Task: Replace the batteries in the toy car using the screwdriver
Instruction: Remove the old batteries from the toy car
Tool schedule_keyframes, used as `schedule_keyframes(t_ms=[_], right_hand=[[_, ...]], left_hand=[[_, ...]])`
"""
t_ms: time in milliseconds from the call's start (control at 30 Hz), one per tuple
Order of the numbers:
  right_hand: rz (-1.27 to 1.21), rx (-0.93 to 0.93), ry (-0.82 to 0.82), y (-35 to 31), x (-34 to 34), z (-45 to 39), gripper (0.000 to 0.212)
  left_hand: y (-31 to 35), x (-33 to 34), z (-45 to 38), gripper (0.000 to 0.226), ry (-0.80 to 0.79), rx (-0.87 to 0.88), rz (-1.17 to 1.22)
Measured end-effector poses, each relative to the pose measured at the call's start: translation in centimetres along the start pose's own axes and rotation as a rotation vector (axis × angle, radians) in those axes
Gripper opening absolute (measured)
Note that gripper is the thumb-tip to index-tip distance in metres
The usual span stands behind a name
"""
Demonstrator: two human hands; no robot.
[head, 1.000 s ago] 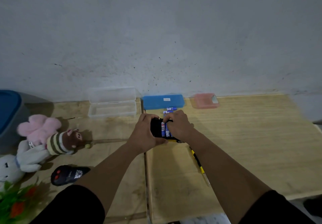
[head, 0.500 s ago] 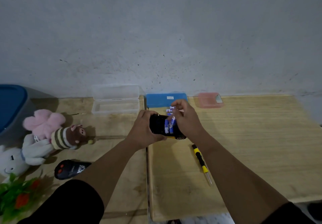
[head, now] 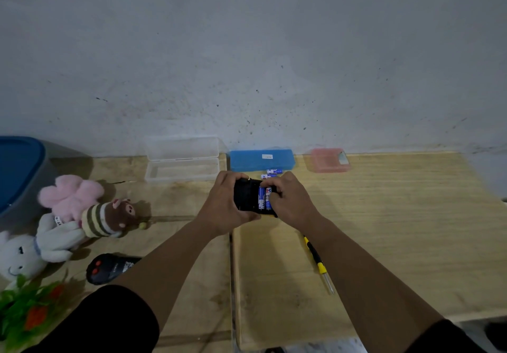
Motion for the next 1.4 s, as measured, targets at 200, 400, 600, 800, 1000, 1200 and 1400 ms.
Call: schedule_keyframes(t_ms=[200, 400, 600, 800, 1000, 1200, 1400], right_hand=[[0.019, -0.007, 0.03, -0.1, -0.1, 0.3, 0.031], [0.051, 0.005, 0.033, -0.3, -0.3, 0.5, 0.037], [0.118, 0.057, 0.009, -0.3, 0.0, 0.6, 0.03], [0.159, 0.08, -0.001, -0.3, -0.2, 0.6, 0.03], [0.121, 0.09, -0.039, -0.1, -0.1, 1.0, 0.026], [-0.04, 0.006, 0.052, -1.1, 0.1, 1.5, 0.023], [-0.159, 0.025, 0.136, -1.2, -1.1, 1.2, 0.013]], left_hand=[[0.3, 0.0, 0.2, 0.083, 0.007, 0.011, 0.001], [0.3, 0.0, 0.3, 0.083, 0.009, 0.005, 0.0], [0.6, 0.2, 0.8, 0.082, 0.012, -0.007, 0.024], [0.7, 0.6, 1.1, 0.082, 0.022, -0.03, 0.041], [0.4, 1.3, 1.5, 0.083, -0.015, -0.031, 0.025], [-0.1, 0.1, 1.1, 0.082, 0.086, -0.085, 0.066], [0.6, -0.7, 0.7, 0.083, 0.056, -0.044, 0.027]])
Point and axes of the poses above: each hand's wrist, its own z-axis away from the middle knuckle, its own x-axis out of the palm, y = z × x, the point moved 7 cm from there along -z, towards the middle knuckle, and after that the axes turned 5 degrees about z, right-handed, at the moved point
